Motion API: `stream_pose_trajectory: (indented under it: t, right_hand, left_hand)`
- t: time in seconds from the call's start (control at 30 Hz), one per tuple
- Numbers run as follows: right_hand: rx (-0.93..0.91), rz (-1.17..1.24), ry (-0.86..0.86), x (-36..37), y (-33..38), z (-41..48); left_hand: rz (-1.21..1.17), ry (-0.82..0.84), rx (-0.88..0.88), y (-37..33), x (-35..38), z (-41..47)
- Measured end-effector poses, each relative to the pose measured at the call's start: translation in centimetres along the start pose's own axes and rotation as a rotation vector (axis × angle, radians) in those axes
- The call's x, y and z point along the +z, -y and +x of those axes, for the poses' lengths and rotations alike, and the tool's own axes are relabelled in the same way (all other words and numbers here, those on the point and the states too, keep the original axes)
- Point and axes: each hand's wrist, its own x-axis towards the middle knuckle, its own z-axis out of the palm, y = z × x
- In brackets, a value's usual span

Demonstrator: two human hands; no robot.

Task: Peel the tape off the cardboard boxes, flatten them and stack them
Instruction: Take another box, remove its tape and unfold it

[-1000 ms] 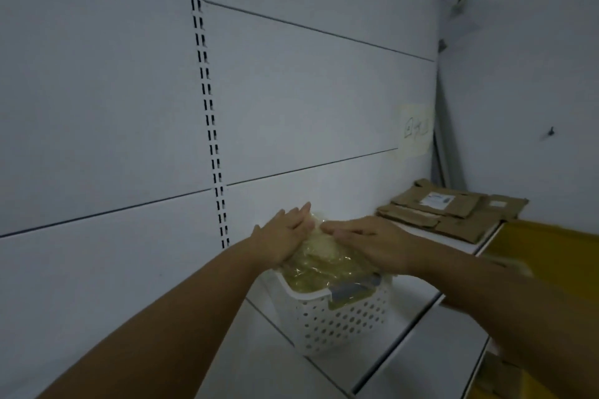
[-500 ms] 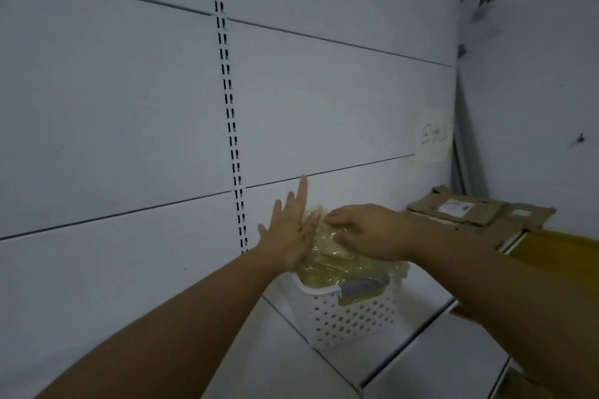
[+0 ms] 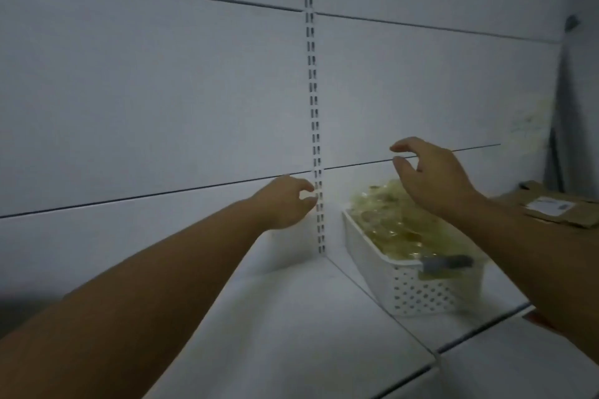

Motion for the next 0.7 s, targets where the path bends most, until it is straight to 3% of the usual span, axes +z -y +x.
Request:
stream_pose_trajectory:
  t: [0.17, 0.3, 0.43, 0.63, 0.7]
  right_hand:
    - [-0.35, 0.041, 0.268, 6.5, 10.6, 0.3]
    - [-0.508, -0.039, 0.588, 12.5, 18.6, -1.3]
    - [-0.578, 0.117, 0.745, 16.5, 27.0, -4.6]
    - [-0.557, 0.494, 0.806, 19.5, 36.8, -7.9]
    - [-0.519, 0.51, 0.886, 20.2, 38.6, -8.9]
  left_hand:
    - [0.29, -0.039, -0.181, 6.7, -8.7, -5.9]
    - [0.473, 0.009, -0.394, 13.2, -15.1, -14.4]
    - [0.65, 0.057, -0.496, 18.5, -18.2, -24.3]
    - [0.521, -0.259, -0.502, 22.5, -19.2, -34.2]
    - [0.444, -0.253, -0.472, 23.2, -17.9, -36.5]
